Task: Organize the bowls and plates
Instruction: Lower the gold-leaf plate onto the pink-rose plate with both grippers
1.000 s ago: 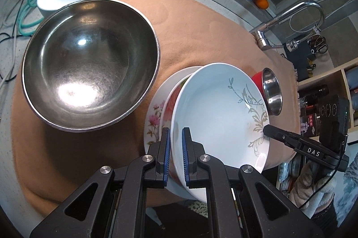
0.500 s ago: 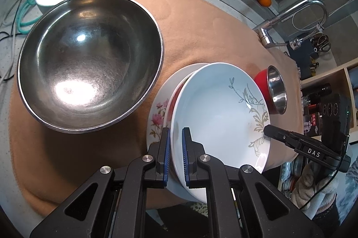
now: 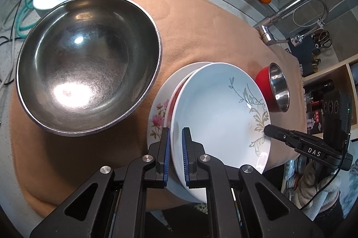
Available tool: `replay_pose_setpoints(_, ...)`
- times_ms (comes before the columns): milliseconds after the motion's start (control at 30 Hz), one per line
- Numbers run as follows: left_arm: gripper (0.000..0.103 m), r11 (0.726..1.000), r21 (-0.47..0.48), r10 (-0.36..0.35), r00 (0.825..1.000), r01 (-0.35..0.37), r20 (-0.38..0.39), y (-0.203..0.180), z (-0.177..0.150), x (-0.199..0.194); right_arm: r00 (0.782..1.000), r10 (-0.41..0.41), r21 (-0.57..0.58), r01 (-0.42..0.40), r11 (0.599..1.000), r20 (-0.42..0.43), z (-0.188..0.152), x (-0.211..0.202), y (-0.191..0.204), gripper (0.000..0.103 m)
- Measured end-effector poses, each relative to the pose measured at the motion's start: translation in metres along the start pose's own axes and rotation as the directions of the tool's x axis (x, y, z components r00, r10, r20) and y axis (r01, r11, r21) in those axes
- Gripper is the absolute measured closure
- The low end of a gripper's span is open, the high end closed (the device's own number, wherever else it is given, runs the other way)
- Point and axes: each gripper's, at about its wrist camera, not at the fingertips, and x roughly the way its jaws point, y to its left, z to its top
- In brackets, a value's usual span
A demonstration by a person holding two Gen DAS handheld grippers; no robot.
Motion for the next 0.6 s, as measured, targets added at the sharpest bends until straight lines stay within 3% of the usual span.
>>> replay_pose_setpoints(600, 0.095, 1.0, 0.023, 0.013, 1.0, -0.013, -0.011, -0.0019, 0.0006, 0.0013, 1.0, 0.003, 0.0, -0.003, 1.0, 0.001, -0.0007, 0.001, 0.001, 0.093)
